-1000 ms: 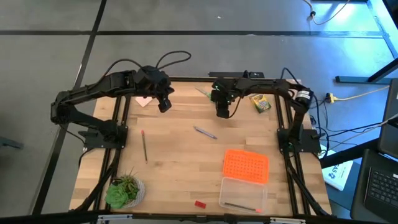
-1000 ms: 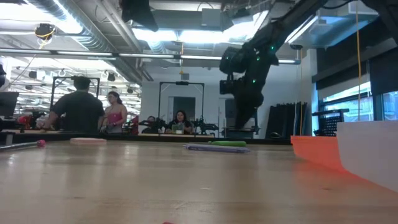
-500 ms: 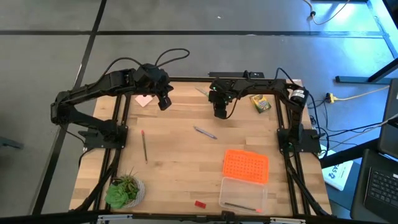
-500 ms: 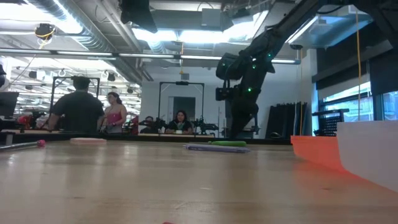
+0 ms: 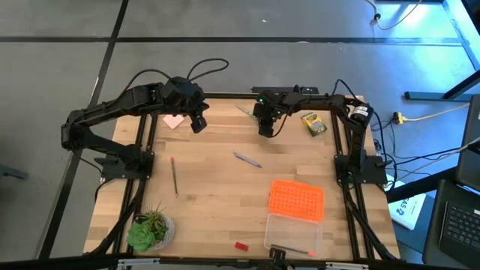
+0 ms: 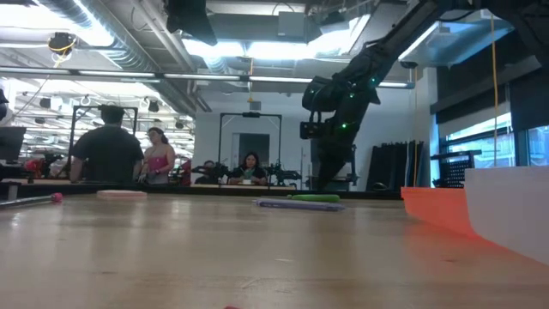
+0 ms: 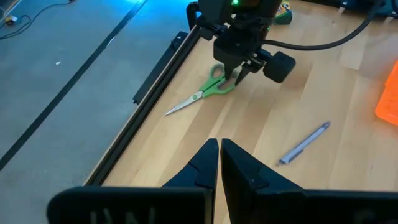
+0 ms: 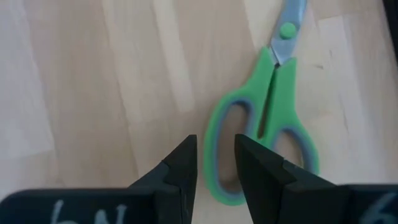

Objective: Pack school essentials
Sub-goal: Put the green scissors into the orange supply box

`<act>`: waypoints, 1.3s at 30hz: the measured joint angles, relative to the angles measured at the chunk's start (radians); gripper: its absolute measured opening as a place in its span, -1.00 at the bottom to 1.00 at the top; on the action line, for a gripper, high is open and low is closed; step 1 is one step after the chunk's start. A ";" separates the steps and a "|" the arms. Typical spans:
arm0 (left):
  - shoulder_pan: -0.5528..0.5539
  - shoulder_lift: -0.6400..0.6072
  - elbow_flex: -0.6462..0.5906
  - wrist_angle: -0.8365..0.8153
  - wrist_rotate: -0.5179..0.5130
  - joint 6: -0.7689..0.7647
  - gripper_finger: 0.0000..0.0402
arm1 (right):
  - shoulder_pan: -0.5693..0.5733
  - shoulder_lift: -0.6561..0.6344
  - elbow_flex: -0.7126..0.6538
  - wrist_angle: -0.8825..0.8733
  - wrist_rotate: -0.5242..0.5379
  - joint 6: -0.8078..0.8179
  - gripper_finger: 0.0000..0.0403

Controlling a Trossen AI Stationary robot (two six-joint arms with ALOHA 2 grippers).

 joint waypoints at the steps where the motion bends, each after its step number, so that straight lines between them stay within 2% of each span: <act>1: 0.000 0.000 0.000 0.000 0.000 0.000 -0.93 | 0.000 0.000 0.000 0.000 -0.004 0.000 -0.45; 16: 0.000 0.000 0.000 0.000 0.000 0.001 -0.93 | 0.000 0.002 0.000 0.000 -0.015 -0.001 -0.45; 23: 0.000 0.000 0.000 0.000 0.000 0.000 -0.93 | 0.001 0.060 0.000 0.004 -0.010 -0.005 -0.45; 32: -0.001 0.000 0.000 0.000 0.000 0.000 -0.93 | -0.001 0.067 0.000 0.012 -0.001 -0.002 -0.46; 35: -0.001 0.000 0.000 0.001 0.000 -0.001 -0.93 | -0.001 0.071 0.003 0.005 -0.001 0.001 -0.52; 39: -0.001 0.000 0.000 0.001 0.000 -0.001 -0.93 | -0.001 0.075 0.004 -0.001 -0.007 0.009 -0.69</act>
